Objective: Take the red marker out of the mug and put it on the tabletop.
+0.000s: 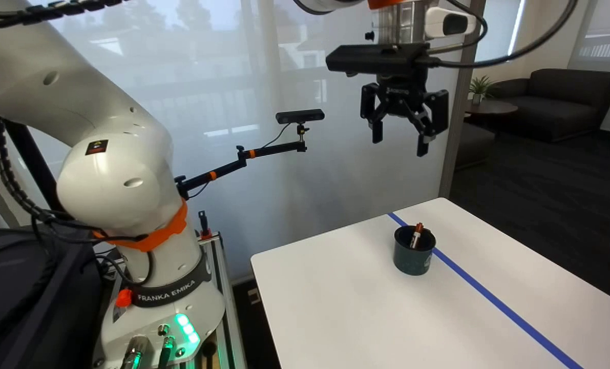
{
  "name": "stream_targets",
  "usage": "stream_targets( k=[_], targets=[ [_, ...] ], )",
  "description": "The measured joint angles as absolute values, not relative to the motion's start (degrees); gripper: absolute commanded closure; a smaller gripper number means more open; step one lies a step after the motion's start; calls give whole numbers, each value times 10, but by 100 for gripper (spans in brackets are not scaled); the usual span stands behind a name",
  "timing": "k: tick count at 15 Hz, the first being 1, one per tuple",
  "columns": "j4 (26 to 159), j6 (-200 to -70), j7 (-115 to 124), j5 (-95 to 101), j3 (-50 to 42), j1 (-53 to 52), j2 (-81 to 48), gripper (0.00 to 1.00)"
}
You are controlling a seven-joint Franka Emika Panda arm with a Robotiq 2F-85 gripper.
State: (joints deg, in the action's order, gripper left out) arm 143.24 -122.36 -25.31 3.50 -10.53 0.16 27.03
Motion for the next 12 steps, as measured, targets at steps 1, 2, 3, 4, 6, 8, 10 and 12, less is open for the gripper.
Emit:
stream_targets(
  k=[1,2,3,4,6,8,10,12],
  targets=[
    [1432,-1252,-281,33,-113,0,246,0],
    [1431,-1281,-314,28,-122,-5,220,0],
    [1428,-1308,-343,23,-129,-10,193,0],
    [1425,-1336,-375,15,-134,-14,164,0],
    [1412,-1378,-442,-11,-136,-21,109,0],
    [1391,-1401,-506,-44,-131,-24,55,0],
    [1365,-1405,-557,-75,-117,-22,9,0],
    [1340,-1405,-594,-101,-97,-15,-29,0]
  ],
)
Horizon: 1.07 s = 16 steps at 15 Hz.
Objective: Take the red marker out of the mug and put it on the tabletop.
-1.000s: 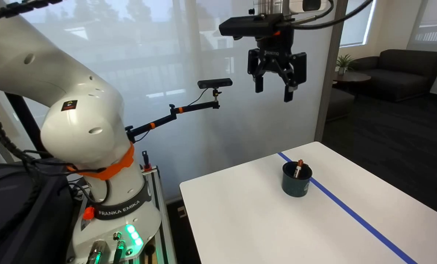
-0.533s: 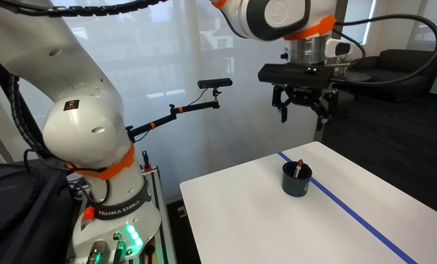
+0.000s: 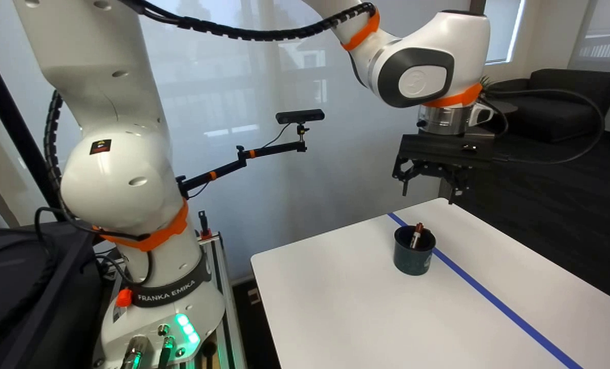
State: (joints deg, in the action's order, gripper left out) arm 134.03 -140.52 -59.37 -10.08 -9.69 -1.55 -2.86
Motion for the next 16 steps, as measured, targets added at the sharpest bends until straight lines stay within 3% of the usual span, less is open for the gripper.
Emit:
stream_targets(
  k=[9,16],
  targets=[
    [1272,-1366,-550,-122,-27,18,-134,0],
    [1264,-1369,-548,-121,-7,36,-143,0]
  ],
)
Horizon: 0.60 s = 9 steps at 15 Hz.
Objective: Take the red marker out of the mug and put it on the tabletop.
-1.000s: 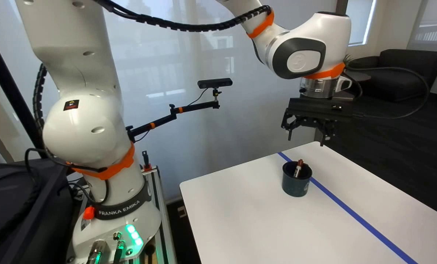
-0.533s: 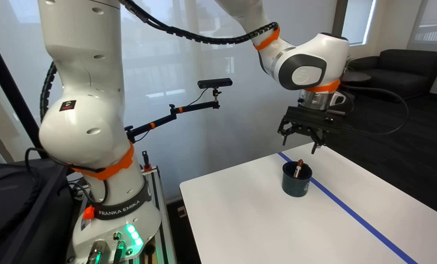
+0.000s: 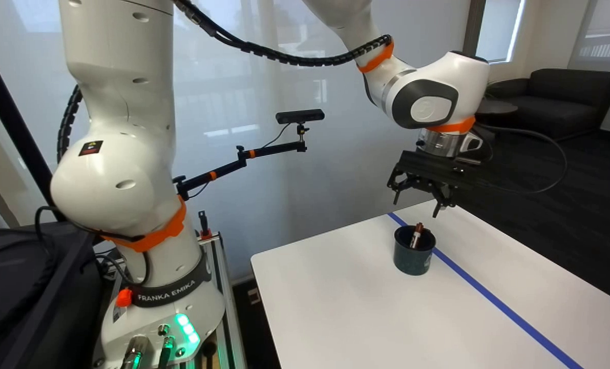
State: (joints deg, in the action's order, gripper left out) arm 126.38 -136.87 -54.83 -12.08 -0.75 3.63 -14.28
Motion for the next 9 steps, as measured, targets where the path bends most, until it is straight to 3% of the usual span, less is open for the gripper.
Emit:
stream_targets(
  k=[9],
  targets=[
    [1260,-1418,-548,-122,19,53,-175,0]
  ],
)
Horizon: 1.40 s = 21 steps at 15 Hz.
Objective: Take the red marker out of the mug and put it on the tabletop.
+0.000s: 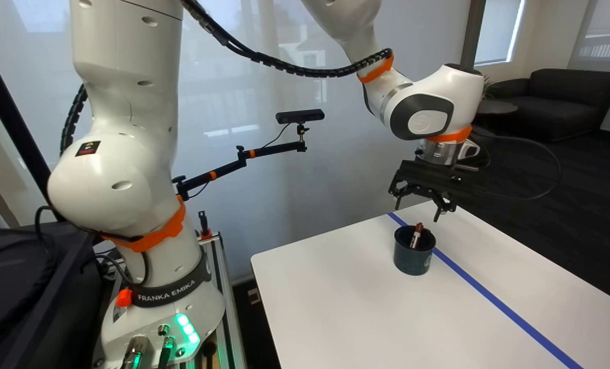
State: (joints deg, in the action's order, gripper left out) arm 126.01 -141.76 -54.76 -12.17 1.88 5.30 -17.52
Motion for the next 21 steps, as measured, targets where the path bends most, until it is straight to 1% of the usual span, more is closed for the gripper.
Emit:
stream_targets(
  k=[6,7,8,10,11,12,13,14,16,17,18,19,20,21],
  targets=[
    [1259,-1435,-548,-122,36,67,-200,0],
    [1259,-1442,-548,-122,39,69,-204,11],
    [1258,-1450,-548,-122,42,71,-210,26],
    [1258,-1464,-548,-122,49,76,-219,42],
    [1258,-1470,-548,-122,52,78,-223,47],
    [1258,-1475,-548,-122,55,81,-227,44],
    [1258,-1480,-548,-122,59,85,-230,55],
    [1258,-1484,-548,-122,63,88,-233,48],
    [1258,-1492,-548,-122,69,93,-238,47],
    [1258,-1495,-548,-122,72,96,-239,42],
    [1258,-1496,-548,-122,75,99,-241,42],
    [1258,-1498,-548,-122,77,101,-242,47],
    [1258,-1500,-548,-122,78,104,-243,44],
    [1258,-1504,-548,-122,80,106,-244,47]
  ],
)
